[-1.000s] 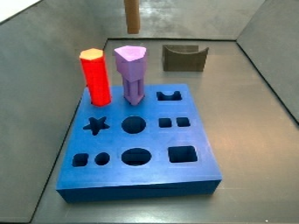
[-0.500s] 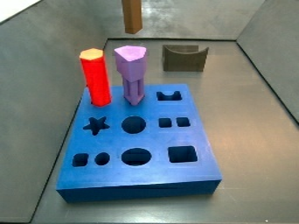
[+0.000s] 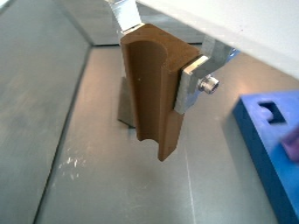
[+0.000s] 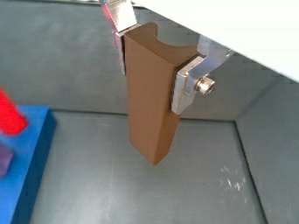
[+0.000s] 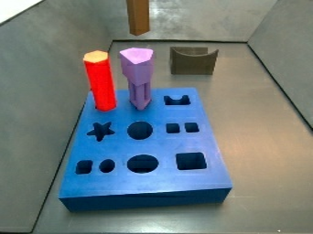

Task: Pick up the arch object. Move up. Place the arch object on the fixture. Regrasp the arch object. Rotate the arch object. Move to above the board. Insert the arch object.
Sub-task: Rotate the arch object.

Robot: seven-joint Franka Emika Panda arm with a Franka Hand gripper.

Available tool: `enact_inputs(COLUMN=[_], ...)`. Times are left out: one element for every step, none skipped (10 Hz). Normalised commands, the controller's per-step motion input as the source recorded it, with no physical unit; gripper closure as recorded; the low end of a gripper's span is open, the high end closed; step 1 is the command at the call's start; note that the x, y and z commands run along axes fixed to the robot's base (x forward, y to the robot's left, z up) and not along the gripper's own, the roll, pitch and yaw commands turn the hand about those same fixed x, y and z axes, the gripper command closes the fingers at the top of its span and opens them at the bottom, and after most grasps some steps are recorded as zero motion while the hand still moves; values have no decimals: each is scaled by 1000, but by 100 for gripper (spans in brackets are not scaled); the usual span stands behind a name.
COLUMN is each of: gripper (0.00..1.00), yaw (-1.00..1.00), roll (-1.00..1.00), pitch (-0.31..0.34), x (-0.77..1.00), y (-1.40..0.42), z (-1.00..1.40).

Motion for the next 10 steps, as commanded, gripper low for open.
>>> enact_inputs(gripper=[100, 100, 100, 100, 100, 100, 100, 100, 100, 100], yaw=[-1000, -1000, -1000, -1000, -1000, -1000, -1000, -1000, -939, -706], roll=[-53, -58, -65, -72, -84, -91, -111, -132, -165, -165], pitch=[9, 10, 11, 13, 15, 16, 19, 23, 28, 27], x=[0, 0, -1, -1, -1, -1, -1, -1, -1, 0], y=[2, 5, 8, 10, 12, 13, 14, 15, 15, 16], z=[0, 1, 1, 1, 1, 1, 1, 2, 5, 7])
